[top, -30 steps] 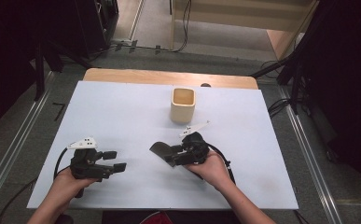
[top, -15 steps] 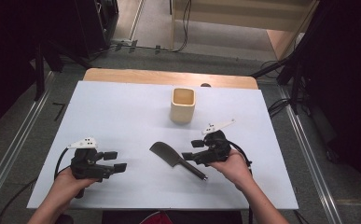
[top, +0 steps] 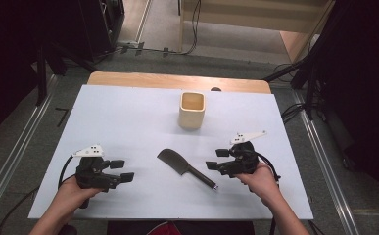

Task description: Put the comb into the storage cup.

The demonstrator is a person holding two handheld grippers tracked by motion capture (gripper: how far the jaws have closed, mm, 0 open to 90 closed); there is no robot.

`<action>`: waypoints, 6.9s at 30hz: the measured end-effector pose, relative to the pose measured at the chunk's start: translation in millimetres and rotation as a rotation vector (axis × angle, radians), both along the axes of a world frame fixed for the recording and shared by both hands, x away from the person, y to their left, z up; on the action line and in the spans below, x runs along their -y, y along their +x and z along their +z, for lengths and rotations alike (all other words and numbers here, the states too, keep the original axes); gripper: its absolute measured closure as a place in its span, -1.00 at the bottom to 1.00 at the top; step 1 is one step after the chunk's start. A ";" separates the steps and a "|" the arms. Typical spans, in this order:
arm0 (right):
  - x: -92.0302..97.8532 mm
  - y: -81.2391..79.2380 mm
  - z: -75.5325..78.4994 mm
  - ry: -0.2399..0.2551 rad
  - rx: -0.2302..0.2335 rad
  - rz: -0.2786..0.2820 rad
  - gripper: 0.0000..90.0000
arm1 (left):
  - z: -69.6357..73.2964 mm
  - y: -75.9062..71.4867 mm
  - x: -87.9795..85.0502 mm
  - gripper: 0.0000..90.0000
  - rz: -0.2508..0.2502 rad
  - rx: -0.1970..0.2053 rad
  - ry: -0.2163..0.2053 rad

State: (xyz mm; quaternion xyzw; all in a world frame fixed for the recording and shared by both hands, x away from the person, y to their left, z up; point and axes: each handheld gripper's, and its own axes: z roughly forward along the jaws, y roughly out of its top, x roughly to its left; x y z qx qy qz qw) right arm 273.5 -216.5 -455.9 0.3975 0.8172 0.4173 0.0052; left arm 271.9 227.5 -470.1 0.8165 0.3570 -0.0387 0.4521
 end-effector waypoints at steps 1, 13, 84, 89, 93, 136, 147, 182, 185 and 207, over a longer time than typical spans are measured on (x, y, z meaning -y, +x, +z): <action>2.7 -1.3 -0.6 0.001 0.006 -0.004 -0.38 | 0.0 -0.1 0.2 -0.40 0.002 0.000 0.000; 37.3 -21.1 -6.9 -0.002 0.006 -0.071 -0.39 | -0.1 0.0 0.8 -0.40 0.007 -0.002 0.006; -15.4 -12.9 6.7 -0.007 -0.002 -0.074 -0.54 | 0.0 0.7 3.1 -0.39 0.000 -0.008 0.015; -27.1 -9.1 5.6 -0.017 -0.006 -0.047 -0.53 | 0.2 0.7 2.8 -0.40 0.000 -0.008 0.016; -33.5 -7.9 4.3 -0.028 0.002 -0.034 -0.53 | 0.1 1.0 2.5 -0.40 0.005 -0.008 0.014; -29.7 -29.7 -34.3 -0.096 -0.010 -0.022 -0.37 | 0.9 3.9 4.2 -0.39 -0.005 -0.007 0.003; -33.4 -36.1 -44.5 -0.148 -0.006 -0.006 -0.25 | 1.1 6.9 6.8 -0.40 -0.011 -0.007 0.003; -40.9 -47.8 -60.8 -0.216 0.145 -0.048 0.56 | 1.4 7.4 6.9 -0.39 -0.003 -0.008 -0.002; -40.0 -46.0 -60.2 -0.205 0.126 -0.047 0.56 | 1.4 7.5 6.6 -0.39 -0.003 -0.008 -0.001; -40.5 -34.7 -37.2 -0.035 0.057 -0.047 0.56 | 3.7 7.0 8.5 -0.39 -0.001 -0.004 -0.022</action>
